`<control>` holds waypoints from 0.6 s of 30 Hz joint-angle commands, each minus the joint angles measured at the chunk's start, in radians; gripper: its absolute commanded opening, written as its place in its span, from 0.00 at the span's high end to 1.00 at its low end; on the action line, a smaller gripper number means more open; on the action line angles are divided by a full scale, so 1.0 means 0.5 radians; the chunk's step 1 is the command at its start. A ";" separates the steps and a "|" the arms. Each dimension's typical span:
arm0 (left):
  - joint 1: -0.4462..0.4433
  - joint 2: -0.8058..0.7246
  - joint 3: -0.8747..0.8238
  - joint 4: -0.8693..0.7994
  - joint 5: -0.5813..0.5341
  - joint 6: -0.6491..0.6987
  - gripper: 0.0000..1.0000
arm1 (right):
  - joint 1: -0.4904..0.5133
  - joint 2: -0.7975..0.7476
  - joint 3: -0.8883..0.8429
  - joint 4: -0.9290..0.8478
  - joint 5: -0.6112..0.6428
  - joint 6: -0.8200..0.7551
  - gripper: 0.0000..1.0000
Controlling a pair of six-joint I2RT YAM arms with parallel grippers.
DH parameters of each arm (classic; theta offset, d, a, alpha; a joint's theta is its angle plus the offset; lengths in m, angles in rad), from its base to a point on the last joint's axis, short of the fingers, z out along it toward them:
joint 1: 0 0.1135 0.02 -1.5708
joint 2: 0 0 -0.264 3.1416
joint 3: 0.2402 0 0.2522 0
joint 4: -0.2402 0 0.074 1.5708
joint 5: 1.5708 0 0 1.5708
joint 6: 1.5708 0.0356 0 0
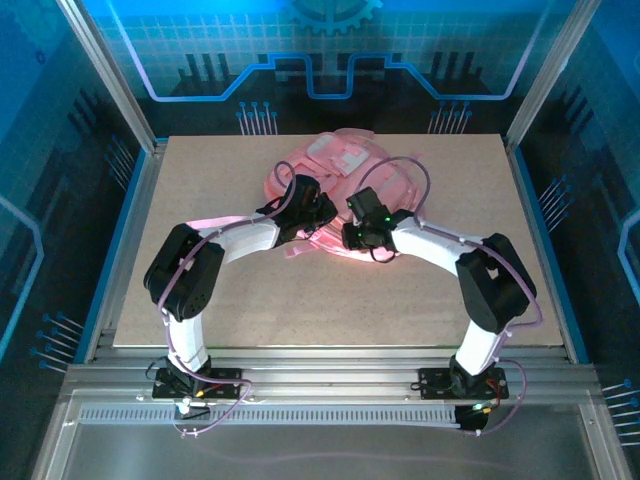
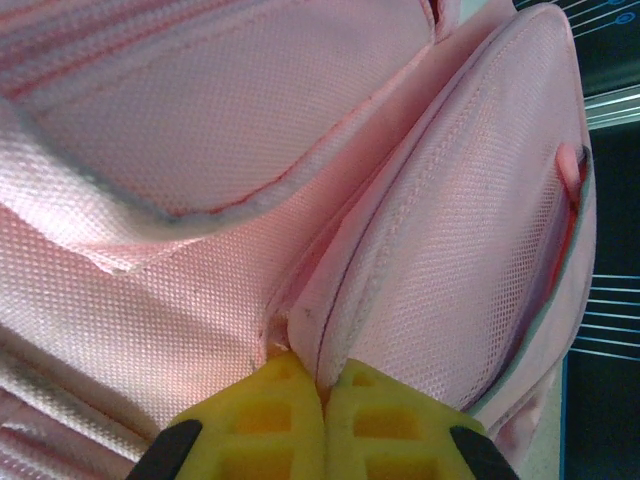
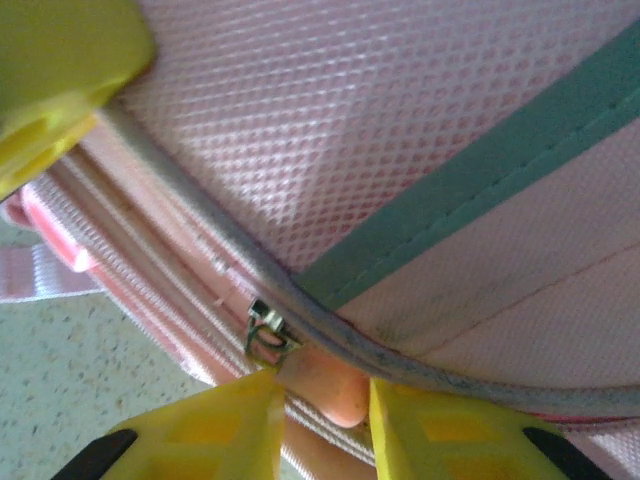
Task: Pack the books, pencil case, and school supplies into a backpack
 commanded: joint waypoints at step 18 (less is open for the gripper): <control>0.079 -0.031 -0.026 0.125 0.025 -0.051 1.00 | -0.134 -0.253 -0.123 -0.223 -0.111 -0.162 1.00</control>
